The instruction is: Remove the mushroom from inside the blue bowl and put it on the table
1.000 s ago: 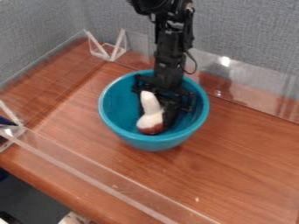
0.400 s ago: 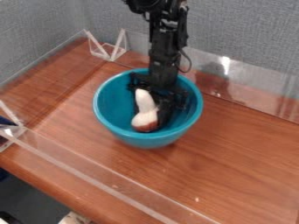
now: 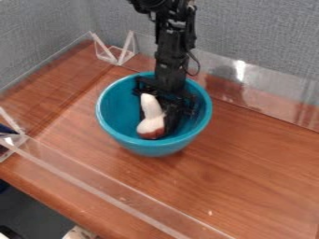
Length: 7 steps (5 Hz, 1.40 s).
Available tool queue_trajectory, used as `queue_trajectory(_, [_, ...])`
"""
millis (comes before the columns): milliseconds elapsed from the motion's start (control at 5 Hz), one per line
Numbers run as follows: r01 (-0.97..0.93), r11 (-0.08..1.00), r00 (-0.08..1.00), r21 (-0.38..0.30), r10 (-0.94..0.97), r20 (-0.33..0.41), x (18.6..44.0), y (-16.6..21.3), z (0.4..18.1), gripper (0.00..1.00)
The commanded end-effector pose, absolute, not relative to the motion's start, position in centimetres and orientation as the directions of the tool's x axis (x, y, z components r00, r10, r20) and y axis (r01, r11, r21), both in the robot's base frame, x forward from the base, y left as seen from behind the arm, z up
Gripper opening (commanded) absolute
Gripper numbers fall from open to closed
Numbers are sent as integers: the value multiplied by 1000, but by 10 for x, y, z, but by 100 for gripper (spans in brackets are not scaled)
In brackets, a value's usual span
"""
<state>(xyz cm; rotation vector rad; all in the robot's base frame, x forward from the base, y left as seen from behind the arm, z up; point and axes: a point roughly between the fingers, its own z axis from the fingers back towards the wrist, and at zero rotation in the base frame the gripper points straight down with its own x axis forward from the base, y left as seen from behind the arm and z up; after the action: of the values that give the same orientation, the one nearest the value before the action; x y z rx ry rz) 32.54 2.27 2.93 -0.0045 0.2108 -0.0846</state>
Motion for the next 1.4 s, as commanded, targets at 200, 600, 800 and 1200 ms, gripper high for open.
queue_trajectory(200, [92, 996, 983, -5, -91, -157, 328, 35, 55, 0])
queue_trajectory(600, [119, 993, 985, -2, -119, -122, 325, 34, 80, 0])
queue_trajectory(800, [133, 991, 986, 0, -133, -101, 322, 36, 96, 0])
queue_trajectory(1200, [88, 996, 995, 28, -87, -41, 294, 86, 163, 0])
